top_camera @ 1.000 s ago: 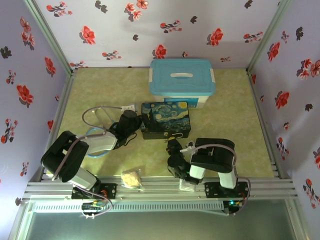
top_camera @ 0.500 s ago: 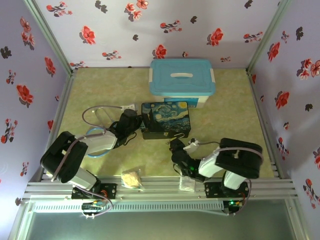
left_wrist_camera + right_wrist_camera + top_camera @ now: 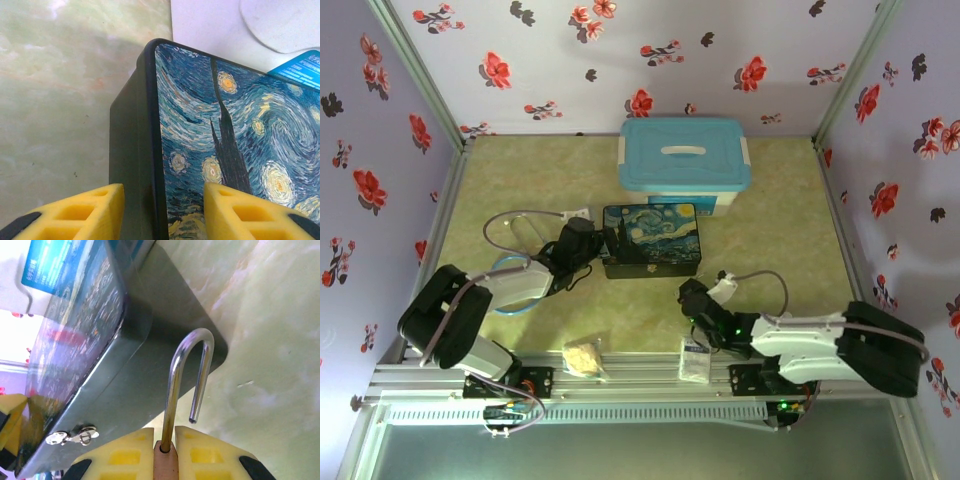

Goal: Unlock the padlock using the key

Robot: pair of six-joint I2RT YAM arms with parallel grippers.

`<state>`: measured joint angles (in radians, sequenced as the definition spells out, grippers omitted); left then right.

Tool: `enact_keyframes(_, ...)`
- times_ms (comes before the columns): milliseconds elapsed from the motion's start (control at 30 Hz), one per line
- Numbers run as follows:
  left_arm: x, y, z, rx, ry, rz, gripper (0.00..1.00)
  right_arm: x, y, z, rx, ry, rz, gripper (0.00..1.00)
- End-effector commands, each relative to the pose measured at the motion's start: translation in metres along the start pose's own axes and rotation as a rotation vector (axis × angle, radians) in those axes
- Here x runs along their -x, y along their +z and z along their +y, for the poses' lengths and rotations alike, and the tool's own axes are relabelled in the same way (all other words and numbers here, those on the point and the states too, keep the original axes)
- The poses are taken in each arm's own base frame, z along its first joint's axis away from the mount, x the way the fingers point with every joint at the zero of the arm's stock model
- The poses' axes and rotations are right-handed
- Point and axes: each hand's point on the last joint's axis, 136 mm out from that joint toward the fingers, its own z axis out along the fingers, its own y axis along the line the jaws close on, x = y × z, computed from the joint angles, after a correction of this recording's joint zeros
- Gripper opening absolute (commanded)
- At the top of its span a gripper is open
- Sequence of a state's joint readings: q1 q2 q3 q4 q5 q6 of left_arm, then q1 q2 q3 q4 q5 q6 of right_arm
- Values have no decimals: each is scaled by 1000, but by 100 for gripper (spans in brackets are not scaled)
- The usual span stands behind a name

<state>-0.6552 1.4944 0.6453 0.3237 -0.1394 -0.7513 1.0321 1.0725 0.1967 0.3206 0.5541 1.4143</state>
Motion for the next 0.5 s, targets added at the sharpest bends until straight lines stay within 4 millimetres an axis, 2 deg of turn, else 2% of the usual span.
enact_keyframes(0,-49,-4,54,200,80,186,45,-12,-2,-12,-8,-113,163,0)
enact_keyframes(133,-44,-6,47,181,82,179,48,-12,-10,-8,-10,-132,340,0)
enact_keyframes(267,-35,-10,36,143,85,163,56,-15,-15,-7,59,-59,514,0)
enact_keyframes(367,-27,-14,30,128,87,147,58,-14,-21,0,69,-85,606,0)
enact_keyframes(467,-22,-17,25,116,96,144,61,-11,-25,-5,17,-105,651,0)
